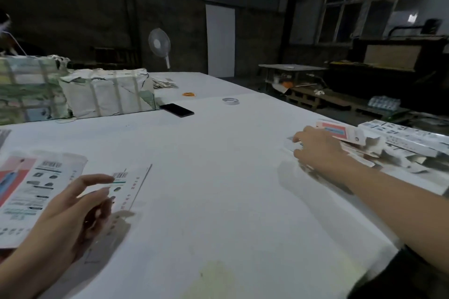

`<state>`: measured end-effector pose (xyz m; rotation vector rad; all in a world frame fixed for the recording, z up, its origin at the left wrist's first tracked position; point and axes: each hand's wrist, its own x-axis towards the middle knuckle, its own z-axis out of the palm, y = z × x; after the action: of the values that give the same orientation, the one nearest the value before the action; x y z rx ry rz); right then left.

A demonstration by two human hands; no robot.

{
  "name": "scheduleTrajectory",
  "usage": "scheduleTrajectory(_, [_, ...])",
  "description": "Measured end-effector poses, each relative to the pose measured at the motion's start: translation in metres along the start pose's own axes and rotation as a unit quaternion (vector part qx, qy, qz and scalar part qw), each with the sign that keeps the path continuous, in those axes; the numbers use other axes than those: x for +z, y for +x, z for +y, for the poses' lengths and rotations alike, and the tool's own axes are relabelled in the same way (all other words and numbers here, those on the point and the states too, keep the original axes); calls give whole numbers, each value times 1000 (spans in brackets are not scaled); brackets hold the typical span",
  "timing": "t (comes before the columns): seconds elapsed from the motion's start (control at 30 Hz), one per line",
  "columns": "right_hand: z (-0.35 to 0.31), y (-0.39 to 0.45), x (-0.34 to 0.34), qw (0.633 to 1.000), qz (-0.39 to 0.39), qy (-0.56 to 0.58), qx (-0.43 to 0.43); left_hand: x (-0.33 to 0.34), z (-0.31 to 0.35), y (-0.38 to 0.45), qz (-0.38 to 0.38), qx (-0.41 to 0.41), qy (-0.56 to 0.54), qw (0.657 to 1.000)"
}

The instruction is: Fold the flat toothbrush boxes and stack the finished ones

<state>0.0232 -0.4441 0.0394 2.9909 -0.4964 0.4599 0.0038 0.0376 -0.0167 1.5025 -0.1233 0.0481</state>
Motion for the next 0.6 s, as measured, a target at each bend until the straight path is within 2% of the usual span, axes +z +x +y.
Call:
scheduleTrajectory(0.1, [-45, -8, -3, 996, 1, 79, -37, 1, 1, -2, 5, 6, 6, 1000])
scheduleTrajectory(0.2, [-105, -24, -12, 977, -4, 194, -91, 5, 5, -7, -4, 13, -6, 1000])
scheduleTrajectory(0.4, [-231, -72, -22, 890, -76, 403, -197, 7, 19, -16, 49, -4, -63, 997])
scheduleTrajectory(0.47, [-266, -87, -20, 859, -97, 455, -216, 9, 21, -17, 79, 21, -51, 995])
scheduleTrajectory(0.53, [-289, -98, -13, 838, -99, 488, -224, 9, 20, -18, 128, 105, 47, 985])
scheduleTrajectory(0.57, [-296, -103, -8, 832, -96, 498, -226, 7, 18, -18, 154, 165, 139, 964])
scheduleTrajectory(0.6, [-299, -106, -3, 828, -94, 503, -228, 5, 15, -17, 166, 216, 250, 929])
